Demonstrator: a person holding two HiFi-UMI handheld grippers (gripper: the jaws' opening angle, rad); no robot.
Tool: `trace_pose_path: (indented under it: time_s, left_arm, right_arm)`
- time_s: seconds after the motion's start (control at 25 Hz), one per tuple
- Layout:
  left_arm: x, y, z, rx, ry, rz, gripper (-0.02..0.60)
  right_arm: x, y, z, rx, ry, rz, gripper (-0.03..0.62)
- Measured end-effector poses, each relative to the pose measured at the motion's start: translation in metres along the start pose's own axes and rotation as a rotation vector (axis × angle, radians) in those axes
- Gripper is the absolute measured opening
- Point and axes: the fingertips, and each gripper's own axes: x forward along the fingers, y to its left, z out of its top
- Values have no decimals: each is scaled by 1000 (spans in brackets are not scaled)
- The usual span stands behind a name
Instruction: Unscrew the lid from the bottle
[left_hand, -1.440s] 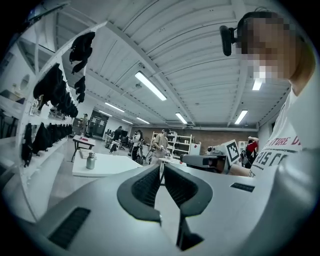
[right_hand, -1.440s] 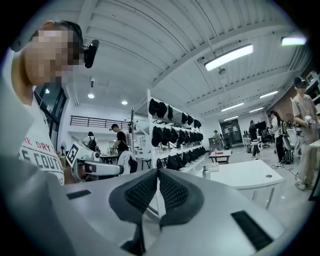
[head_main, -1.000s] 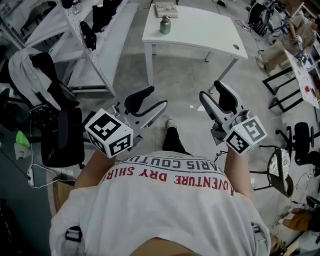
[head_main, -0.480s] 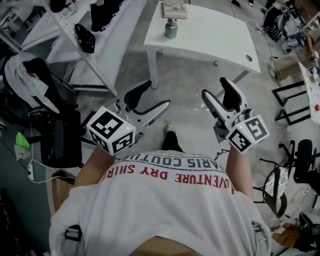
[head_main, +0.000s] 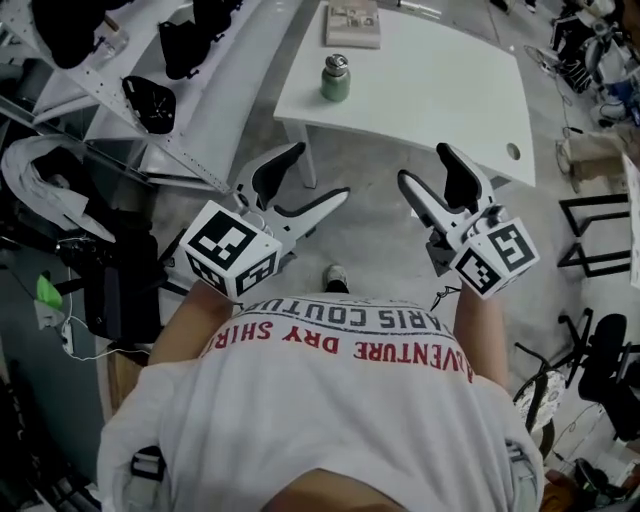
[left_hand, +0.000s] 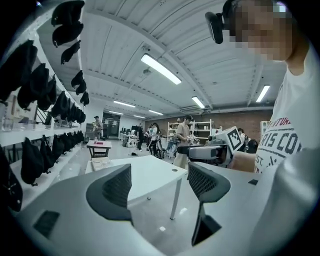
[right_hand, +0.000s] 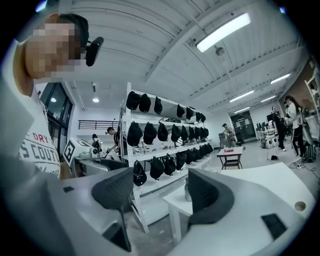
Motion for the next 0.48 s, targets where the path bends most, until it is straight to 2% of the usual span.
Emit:
trace_pose_path:
  time_s: [0.24,0.48]
  left_arm:
    - [51,32,11,-10,7,34,356]
    - [76,60,0,-26,32,68,356]
  right_arm:
    - [25,-50,5,4,0,28,322]
    - [48,-76,-1,-2,22,43,322]
